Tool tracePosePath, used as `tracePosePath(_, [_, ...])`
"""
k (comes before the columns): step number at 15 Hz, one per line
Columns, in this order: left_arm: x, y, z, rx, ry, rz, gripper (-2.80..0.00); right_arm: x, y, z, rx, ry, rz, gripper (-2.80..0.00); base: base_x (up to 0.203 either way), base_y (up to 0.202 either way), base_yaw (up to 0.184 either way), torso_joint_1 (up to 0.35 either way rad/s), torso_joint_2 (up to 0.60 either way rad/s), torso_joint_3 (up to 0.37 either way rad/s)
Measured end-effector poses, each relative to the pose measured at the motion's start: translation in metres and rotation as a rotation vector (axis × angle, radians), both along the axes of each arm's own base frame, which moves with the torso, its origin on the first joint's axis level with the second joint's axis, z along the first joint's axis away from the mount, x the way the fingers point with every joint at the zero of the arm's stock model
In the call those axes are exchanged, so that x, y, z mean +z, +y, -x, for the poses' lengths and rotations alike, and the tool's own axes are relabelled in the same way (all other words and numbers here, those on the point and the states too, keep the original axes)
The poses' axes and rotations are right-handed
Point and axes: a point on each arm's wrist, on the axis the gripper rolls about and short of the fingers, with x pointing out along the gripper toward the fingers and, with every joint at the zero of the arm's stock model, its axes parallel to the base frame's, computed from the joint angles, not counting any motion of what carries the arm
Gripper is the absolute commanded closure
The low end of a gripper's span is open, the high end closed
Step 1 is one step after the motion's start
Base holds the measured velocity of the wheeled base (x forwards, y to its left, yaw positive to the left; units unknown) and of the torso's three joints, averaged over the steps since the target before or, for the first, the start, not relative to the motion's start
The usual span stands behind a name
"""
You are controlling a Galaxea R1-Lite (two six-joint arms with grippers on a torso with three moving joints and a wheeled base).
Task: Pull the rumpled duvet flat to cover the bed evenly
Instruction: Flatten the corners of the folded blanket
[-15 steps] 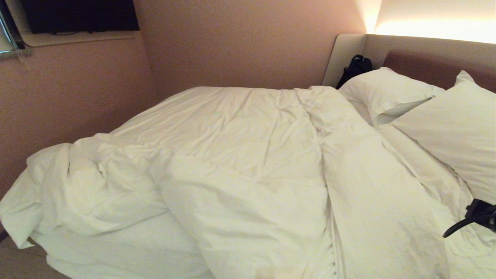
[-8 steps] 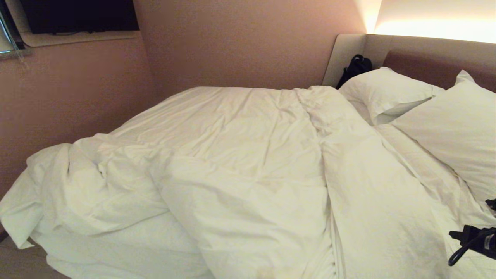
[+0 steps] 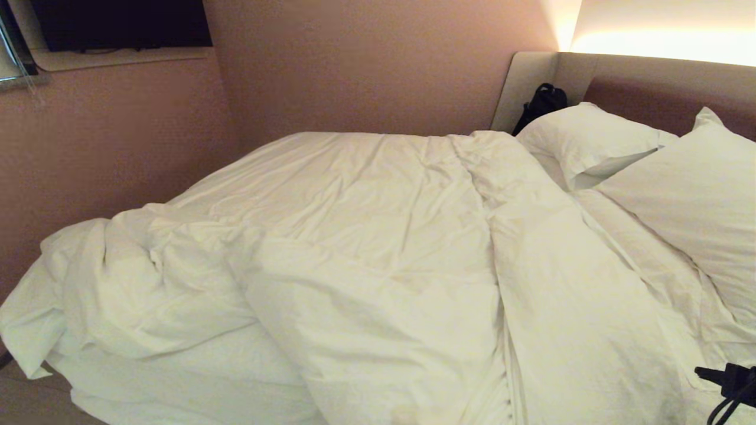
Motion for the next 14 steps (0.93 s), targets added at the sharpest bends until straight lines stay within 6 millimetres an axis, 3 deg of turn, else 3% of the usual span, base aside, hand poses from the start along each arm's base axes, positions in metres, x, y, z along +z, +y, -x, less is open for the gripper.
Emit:
tracePosePath(7, [0.000,0.000,0.000,0.000,0.000,0.000,0.00,-0.031,-0.009,0.007,0.077,0.053,0.069,0.00,0.000,0.000,0.000,0.000,0.00,0.000])
tracePosePath(8, [0.000,0.000,0.000,0.000,0.000,0.000,0.00,-0.034,-0.009,0.008,0.091,0.059,0.080,-2.80,0.000,0.000,0.000,0.000,0.00,0.000])
tracePosePath(14, [0.000,0.000,0.000,0.000,0.000,0.001,0.00,-0.043,-0.002,0.017,0.173,0.067,0.114,-2.80,0.000,0.000,0.000,0.000,0.00,0.000])
